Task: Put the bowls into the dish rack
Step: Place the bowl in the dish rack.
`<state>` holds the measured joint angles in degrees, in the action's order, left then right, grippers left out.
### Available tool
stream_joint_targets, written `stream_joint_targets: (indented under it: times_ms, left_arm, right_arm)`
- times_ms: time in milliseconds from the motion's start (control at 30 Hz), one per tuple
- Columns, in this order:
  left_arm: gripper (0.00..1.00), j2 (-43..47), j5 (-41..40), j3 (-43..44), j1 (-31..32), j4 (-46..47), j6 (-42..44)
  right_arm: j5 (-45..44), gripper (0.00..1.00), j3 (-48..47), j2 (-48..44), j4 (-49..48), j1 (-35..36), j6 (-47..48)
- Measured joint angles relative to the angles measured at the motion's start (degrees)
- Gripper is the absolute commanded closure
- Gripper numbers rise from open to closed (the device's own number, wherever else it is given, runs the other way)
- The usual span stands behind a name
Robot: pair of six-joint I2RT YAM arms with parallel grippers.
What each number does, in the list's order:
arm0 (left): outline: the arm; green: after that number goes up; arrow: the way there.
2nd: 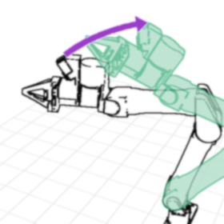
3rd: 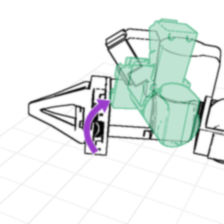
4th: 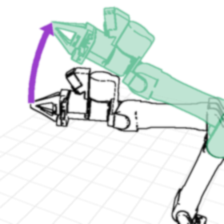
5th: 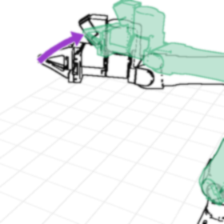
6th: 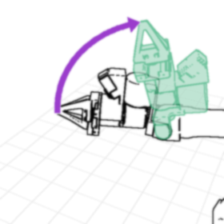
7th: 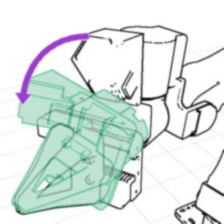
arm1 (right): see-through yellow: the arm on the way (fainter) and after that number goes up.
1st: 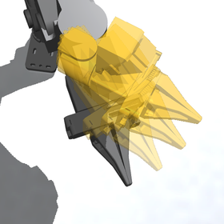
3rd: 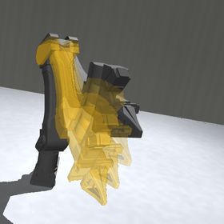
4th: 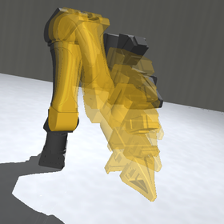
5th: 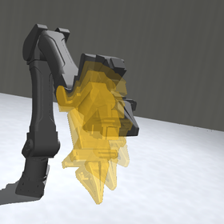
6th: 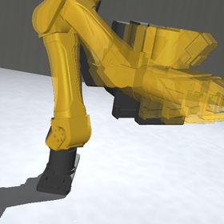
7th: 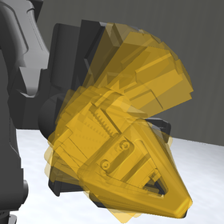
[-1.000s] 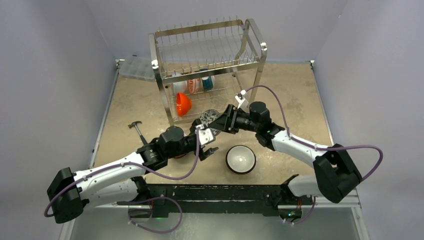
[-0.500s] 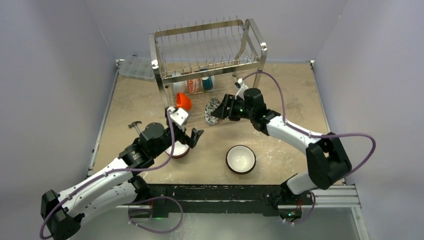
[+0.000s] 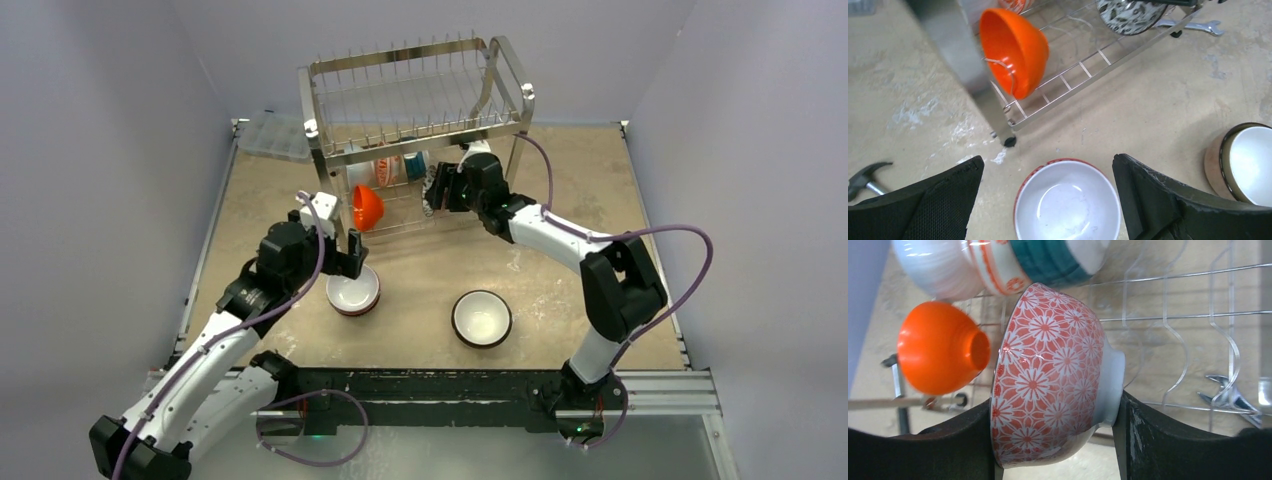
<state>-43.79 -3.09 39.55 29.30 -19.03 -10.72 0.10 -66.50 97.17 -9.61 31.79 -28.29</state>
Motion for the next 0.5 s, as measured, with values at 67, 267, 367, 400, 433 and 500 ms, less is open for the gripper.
stream_joint_targets:
  times_ms: [67, 267, 367, 400, 433, 500]
  left_arm:
    - [0.01, -0.1, 2.3, 0.0, -3.6, -0.9, -0.3]
    - [0.01, -3.1, 13.2, 0.0, -16.7, -2.0, -0.5]
    - [0.01, -5.1, 18.4, 0.0, -20.8, -2.0, -0.4]
    - [0.01, -5.4, 19.3, -0.1, -21.4, -2.0, -0.3]
    - [0.01, -5.7, 20.3, -0.1, -21.9, -2.0, -0.2]
    - [0.01, -5.7, 21.6, -0.6, -22.2, -1.5, -0.2]
  right_arm:
    - [-3.1, 1.0, -1.2, 1.2, 0.3, 0.0, 1.3]
    - [-11.7, 1.0, -2.4, 4.6, -0.2, 0.0, 4.2]
    - [-14.5, 1.0, -3.3, 6.4, -0.5, 0.0, 5.3]
    - [-15.5, 1.0, -4.0, 7.2, -0.7, 0.0, 5.6]
    - [-16.5, 1.0, -4.7, 8.2, -1.1, 0.0, 5.9]
    - [-18.0, 1.0, -5.3, 9.4, -2.4, 0.0, 6.4]
